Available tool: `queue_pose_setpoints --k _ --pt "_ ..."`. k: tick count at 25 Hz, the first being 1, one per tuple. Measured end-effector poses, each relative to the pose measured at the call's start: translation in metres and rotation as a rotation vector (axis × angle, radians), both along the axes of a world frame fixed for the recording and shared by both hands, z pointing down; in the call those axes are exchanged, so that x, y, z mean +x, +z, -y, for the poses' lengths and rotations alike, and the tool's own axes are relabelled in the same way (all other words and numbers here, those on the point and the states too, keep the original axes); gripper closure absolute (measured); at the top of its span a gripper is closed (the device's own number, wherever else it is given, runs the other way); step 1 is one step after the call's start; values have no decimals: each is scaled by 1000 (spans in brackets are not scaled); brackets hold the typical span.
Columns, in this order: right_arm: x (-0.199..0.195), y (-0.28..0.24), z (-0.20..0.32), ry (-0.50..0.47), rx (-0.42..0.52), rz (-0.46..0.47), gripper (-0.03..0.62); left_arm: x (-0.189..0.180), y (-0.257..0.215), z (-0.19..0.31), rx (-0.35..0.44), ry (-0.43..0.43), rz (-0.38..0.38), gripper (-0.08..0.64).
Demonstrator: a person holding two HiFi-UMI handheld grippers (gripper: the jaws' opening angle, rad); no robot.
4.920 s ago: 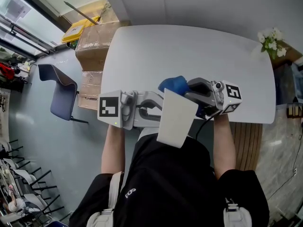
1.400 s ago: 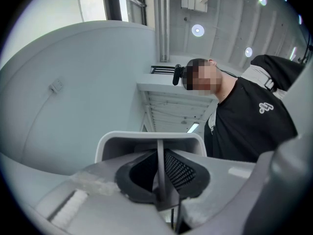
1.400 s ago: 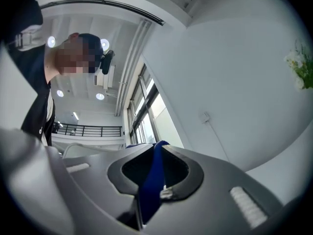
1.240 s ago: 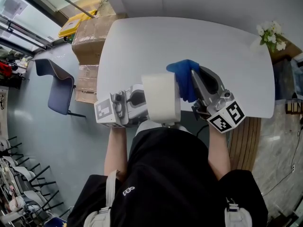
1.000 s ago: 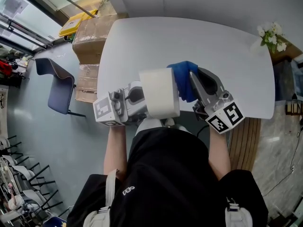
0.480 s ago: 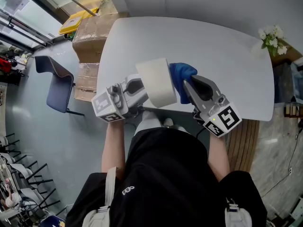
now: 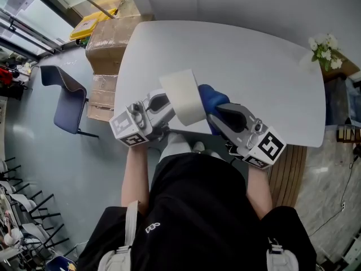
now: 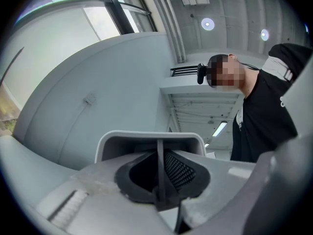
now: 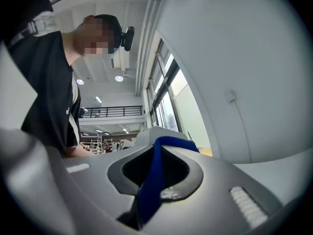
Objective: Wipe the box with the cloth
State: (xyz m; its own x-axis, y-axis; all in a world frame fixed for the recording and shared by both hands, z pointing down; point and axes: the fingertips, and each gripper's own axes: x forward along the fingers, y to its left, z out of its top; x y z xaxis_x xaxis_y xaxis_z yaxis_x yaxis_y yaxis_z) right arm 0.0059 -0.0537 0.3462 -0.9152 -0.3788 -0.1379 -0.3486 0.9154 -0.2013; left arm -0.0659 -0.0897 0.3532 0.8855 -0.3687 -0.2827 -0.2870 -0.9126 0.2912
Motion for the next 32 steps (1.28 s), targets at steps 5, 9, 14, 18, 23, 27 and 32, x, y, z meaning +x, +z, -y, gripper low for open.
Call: queue_pose_setpoints --k 5,9,14,18,23,27,32 --pt "2 -18 -8 -71 15 75 548 0 10 1 -3 -16 56 512" --pt "3 -28 -6 -61 37 93 547 4 15 0 1 -20 116 512" --pt "7 -31 3 -2 42 97 546 14 26 -1 13 -32 237 512" --pt "11 -32 17 87 37 94 546 21 35 -2 -4 -66 305 512" --pt "21 -34 43 232 30 81 546 24 33 11 -12 -192 370 513" --pt "27 -40 60 322 41 66 546 20 19 26 -19 -300 381 513" --pt "31 -46 71 409 60 46 547 16 7 41 -35 -405 375 512"
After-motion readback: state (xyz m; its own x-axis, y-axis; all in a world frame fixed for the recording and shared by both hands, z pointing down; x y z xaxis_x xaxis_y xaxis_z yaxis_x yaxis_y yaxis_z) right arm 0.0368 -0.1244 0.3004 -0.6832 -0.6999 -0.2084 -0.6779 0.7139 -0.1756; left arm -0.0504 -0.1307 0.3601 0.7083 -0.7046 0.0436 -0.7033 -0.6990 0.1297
